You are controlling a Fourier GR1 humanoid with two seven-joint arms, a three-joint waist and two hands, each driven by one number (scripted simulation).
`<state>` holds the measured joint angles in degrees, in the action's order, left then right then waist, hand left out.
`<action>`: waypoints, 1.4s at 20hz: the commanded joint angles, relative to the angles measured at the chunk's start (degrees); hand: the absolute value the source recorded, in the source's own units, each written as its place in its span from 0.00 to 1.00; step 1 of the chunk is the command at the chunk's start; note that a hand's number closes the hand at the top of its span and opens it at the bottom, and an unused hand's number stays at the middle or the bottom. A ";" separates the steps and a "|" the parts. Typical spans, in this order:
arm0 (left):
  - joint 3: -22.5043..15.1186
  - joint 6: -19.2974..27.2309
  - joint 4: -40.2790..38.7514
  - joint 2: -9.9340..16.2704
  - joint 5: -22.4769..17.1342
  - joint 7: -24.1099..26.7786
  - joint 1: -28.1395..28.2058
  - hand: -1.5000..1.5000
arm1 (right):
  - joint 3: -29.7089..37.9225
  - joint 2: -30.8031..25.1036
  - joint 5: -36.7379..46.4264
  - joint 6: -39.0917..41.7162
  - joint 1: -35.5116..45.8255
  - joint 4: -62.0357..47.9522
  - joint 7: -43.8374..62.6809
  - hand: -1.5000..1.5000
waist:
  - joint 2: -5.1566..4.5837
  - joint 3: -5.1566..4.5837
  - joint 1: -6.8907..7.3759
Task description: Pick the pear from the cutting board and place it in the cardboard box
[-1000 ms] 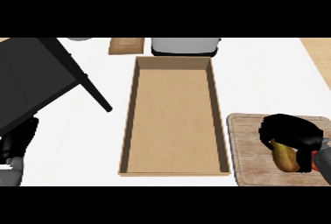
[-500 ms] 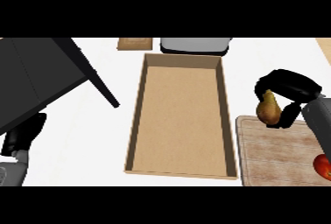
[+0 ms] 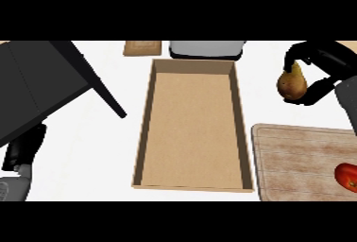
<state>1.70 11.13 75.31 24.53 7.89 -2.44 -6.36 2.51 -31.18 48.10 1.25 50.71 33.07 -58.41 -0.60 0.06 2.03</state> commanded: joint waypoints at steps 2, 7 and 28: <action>1.43 -0.49 -0.42 0.38 -0.57 -1.07 -1.45 0.50 | 2.05 0.95 -4.59 4.29 5.16 -0.16 -8.35 1.00 | 0.19 0.00 -0.60; 3.65 -2.45 -1.13 2.30 -1.88 0.62 0.43 0.50 | -1.41 4.01 -7.01 14.43 7.40 4.30 -3.73 1.00 | 0.82 -0.11 -1.61; 5.24 -5.54 1.33 2.12 -1.49 -1.25 0.48 0.50 | -7.08 30.97 -15.36 19.43 15.71 10.39 35.22 1.00 | 0.45 -0.08 -0.86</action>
<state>4.56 8.62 76.77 24.71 8.57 -3.64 -4.79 -3.50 -3.31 33.10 22.73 63.77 46.24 -26.60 0.06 -0.15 0.60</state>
